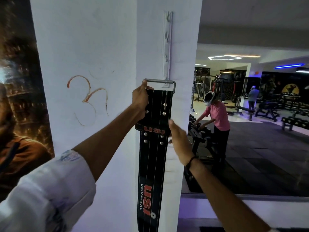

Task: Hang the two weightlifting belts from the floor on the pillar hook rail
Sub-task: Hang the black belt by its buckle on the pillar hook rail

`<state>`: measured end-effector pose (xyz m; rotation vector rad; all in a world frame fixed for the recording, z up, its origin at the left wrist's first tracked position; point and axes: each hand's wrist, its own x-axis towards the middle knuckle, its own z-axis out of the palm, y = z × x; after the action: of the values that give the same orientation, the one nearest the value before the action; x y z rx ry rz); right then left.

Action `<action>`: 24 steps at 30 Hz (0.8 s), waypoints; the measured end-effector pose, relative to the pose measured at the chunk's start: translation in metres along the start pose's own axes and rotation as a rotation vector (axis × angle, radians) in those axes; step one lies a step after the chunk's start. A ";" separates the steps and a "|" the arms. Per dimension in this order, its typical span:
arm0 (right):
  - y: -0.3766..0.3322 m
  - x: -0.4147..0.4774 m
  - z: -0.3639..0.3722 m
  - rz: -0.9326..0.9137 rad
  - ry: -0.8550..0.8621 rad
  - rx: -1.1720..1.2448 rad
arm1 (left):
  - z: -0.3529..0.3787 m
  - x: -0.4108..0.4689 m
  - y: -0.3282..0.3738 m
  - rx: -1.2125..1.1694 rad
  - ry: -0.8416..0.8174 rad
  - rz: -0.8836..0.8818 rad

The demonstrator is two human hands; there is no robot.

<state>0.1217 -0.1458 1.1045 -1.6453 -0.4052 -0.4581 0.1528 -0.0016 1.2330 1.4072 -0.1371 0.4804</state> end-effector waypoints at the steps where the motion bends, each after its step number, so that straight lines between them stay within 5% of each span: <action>1: 0.016 -0.015 0.003 0.006 -0.010 -0.016 | 0.000 -0.001 0.000 -0.001 -0.003 -0.005; 5: 0.075 -0.063 0.007 0.019 -0.128 -0.193 | -0.004 0.000 0.011 -0.018 0.041 -0.036; 16: -0.034 0.038 -0.012 -0.146 -0.057 -0.172 | 0.008 0.000 0.032 -0.025 -0.011 -0.022; 19: -0.026 0.022 -0.002 -0.112 0.009 -0.028 | 0.014 -0.001 0.037 -0.010 -0.019 0.023; 24: 0.046 -0.025 -0.005 0.076 -0.193 -0.330 | 0.012 -0.001 0.034 0.018 0.001 0.038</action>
<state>0.1229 -0.1558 1.0531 -2.0278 -0.4237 -0.3215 0.1400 -0.0102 1.2659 1.4237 -0.1592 0.5149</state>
